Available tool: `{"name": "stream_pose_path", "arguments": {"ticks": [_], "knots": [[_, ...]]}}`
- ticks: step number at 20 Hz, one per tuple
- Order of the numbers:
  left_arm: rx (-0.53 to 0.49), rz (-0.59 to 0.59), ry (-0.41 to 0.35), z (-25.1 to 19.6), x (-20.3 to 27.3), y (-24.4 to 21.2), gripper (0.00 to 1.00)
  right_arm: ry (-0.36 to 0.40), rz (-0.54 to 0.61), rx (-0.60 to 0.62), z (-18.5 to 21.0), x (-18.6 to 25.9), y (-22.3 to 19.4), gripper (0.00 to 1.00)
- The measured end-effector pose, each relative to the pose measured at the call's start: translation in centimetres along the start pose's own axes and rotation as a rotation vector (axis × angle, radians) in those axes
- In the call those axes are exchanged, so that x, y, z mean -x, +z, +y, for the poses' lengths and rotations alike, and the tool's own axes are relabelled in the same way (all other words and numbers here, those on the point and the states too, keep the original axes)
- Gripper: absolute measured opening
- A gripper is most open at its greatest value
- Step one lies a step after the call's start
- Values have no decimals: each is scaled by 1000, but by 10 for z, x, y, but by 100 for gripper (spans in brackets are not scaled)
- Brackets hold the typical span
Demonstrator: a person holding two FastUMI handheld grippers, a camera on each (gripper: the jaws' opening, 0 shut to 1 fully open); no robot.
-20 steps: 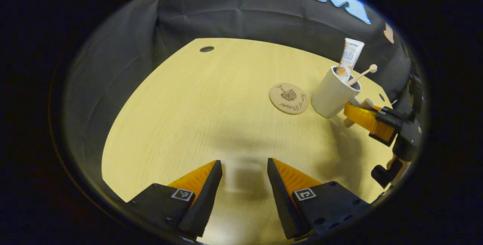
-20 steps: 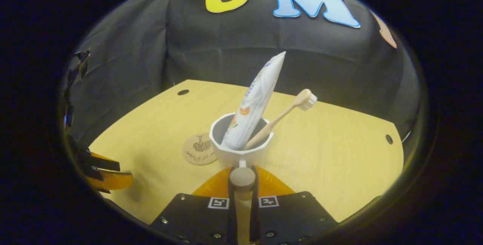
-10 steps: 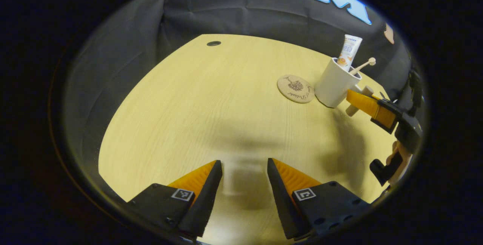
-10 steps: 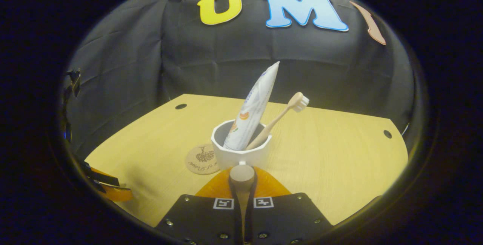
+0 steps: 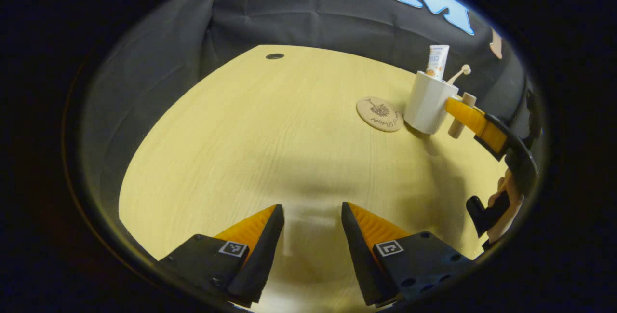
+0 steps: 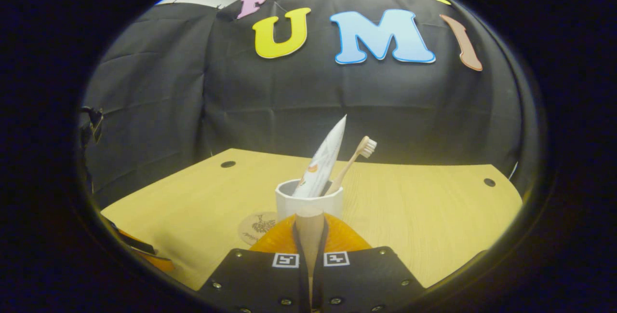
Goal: Put the toothbrush and toothpaste on the desktop into the cup, then pick up the cup and place it on the coaster on the desktop.
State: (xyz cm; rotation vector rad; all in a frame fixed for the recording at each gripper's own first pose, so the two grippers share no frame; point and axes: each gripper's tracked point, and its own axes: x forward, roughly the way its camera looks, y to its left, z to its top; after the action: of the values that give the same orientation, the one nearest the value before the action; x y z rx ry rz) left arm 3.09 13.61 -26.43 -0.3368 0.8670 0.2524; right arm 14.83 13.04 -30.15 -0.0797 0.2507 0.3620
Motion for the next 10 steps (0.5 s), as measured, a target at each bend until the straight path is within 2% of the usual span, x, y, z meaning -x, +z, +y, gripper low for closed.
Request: {"name": "stream_pose_path", "arguments": {"ticks": [1,2,3,4,10], "knots": [[1,-4,-2,-1,1,0,81,-4,-14,-5,0,-2,5,4],[1,-7,-4,-3,0,1,76,-7,-30,-13,1,-5,9,4],[0,-10,-4,-4,0,2,76,-10,-46,-18,0,-6,12,4],[2,-12,-6,-4,-1,1,81,-10,-52,-19,1,-8,15,4],[11,-25,-13,-6,7,-2,81,4,-101,-28,11,-21,35,4]]}}
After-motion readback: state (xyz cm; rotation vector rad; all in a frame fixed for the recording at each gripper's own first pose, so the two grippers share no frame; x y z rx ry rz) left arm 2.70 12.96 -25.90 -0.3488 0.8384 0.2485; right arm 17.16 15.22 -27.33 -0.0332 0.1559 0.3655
